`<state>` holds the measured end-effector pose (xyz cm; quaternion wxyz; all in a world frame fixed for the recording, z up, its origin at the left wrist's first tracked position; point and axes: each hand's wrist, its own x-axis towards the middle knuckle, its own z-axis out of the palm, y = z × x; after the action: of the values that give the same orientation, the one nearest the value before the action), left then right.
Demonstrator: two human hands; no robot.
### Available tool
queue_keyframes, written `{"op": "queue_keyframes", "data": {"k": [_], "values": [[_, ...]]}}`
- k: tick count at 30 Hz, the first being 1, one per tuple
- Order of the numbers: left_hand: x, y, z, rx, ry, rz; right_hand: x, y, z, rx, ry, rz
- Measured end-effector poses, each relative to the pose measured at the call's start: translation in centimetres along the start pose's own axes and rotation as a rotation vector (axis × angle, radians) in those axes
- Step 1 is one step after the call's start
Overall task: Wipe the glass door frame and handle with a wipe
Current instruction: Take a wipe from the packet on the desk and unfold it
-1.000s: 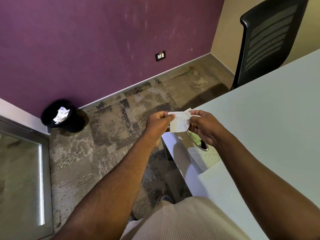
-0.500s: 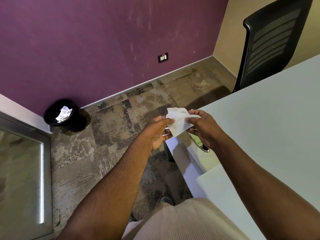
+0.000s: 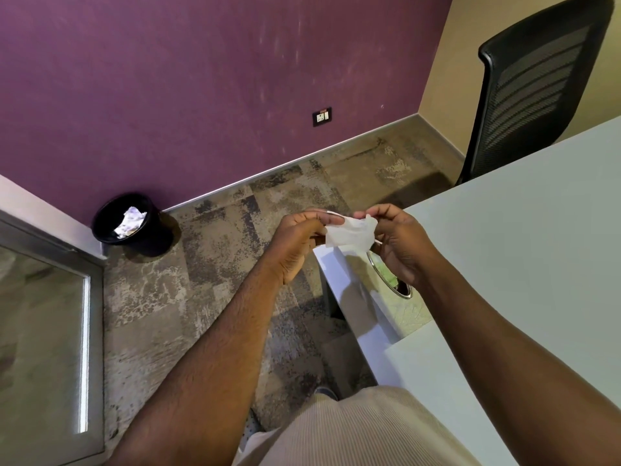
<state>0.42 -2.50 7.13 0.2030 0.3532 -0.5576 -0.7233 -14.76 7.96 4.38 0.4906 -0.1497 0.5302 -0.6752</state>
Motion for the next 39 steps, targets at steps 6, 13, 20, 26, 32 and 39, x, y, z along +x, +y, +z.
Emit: {"op": "queue_keyframes", "data": {"k": [6,13,20,26,32,39], "values": [[0.3,-0.1,0.3,0.078,0.15,-0.035,0.0,0.1,0.3,0.078,0.009,0.088],[0.3,-0.3,0.3,0.183,0.249,0.0,0.1,0.9,0.3,-0.274,0.007,-0.004],[0.5,-0.2,-0.1,0.224,0.247,0.035,-0.2,1.2,1.1,-0.682,0.11,-0.173],[0.6,-0.3,-0.2,0.144,0.26,-0.068,-0.1,1.2,1.6,-0.988,0.186,-0.301],[0.0,-0.5,-1.3,0.119,0.252,-0.095,0.3,1.1,2.5,-1.069,0.207,-0.33],[-1.3,-1.3,-3.9,0.023,0.242,-0.11,0.4,1.8,5.5,-0.869,0.258,-0.143]]}}
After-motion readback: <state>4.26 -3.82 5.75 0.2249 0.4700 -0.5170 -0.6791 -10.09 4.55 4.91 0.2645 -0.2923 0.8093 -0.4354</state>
